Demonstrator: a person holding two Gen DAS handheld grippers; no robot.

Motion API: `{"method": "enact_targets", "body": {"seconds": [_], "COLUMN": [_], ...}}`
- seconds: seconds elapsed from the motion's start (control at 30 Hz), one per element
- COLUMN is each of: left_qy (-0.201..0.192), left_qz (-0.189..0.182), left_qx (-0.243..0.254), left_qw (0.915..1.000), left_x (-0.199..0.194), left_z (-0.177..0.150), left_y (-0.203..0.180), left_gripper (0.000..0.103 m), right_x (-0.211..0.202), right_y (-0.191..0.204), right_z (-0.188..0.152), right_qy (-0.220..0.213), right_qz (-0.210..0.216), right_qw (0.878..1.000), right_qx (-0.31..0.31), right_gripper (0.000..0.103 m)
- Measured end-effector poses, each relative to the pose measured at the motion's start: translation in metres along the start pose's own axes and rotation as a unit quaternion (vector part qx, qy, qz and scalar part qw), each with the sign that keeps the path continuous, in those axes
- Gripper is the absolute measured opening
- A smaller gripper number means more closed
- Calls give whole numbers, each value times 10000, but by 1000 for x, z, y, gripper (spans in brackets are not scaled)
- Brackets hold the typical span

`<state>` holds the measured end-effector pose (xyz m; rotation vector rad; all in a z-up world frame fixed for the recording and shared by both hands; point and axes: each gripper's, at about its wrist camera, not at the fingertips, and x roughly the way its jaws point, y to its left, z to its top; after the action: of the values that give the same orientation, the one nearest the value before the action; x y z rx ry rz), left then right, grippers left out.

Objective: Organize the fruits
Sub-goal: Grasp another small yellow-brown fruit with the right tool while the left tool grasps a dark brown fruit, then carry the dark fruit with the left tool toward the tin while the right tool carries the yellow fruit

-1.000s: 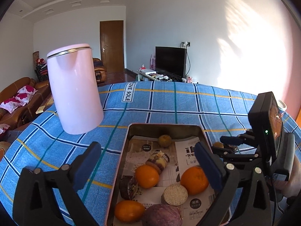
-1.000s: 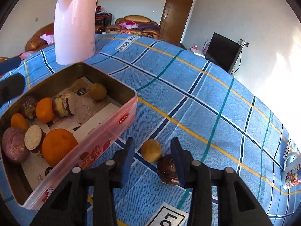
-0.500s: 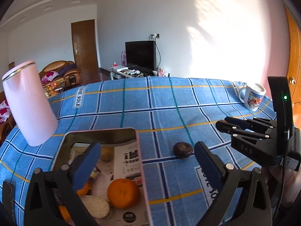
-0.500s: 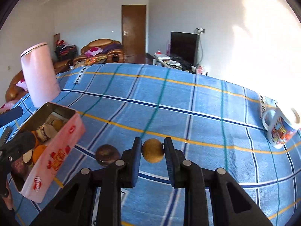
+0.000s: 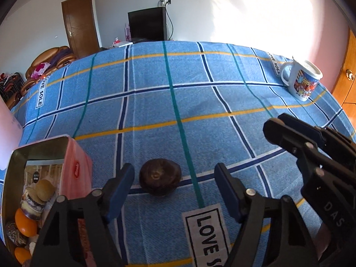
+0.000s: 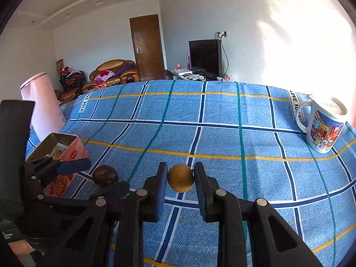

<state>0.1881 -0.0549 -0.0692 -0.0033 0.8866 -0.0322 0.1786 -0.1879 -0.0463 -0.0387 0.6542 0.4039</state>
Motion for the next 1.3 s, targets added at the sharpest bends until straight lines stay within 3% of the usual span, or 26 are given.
{"method": "enact_targets", "body": {"seconds": [0.07, 0.13, 0.2, 0.23, 0.37, 0.83, 1.3], "left_qy": [107, 111, 59, 44, -14, -804, -1326], "left_qz": [85, 27, 32, -42, -189, -554, -444], "left_qx": [-37, -80, -76, -76, -9, -143, -89], "left_qw": [9999, 9999, 9999, 10000, 9998, 9951, 9901], "left_x": [9, 11, 9, 8, 3, -31, -54], "left_z": [0, 1, 0, -1, -3, -12, -20], "left_y": [1, 3, 5, 5, 2, 10, 10], "left_gripper": [73, 63, 41, 40, 40, 40, 40], "right_x": [0, 0, -1, -2, -5, -23, -32], "right_y": [-1, 0, 2, 2, 3, 8, 11], "right_z": [0, 0, 0, 0, 0, -2, -5], "right_qy": [-9, -18, -40, -54, -136, -608, -810], "right_qz": [3, 5, 0, -2, 13, 51, 160], "right_qw": [10000, 10000, 10000, 10000, 9999, 9978, 9961], "right_qx": [6, -21, -57, -66, -83, -251, -297], "right_gripper": [26, 26, 26, 26, 26, 26, 26]}}
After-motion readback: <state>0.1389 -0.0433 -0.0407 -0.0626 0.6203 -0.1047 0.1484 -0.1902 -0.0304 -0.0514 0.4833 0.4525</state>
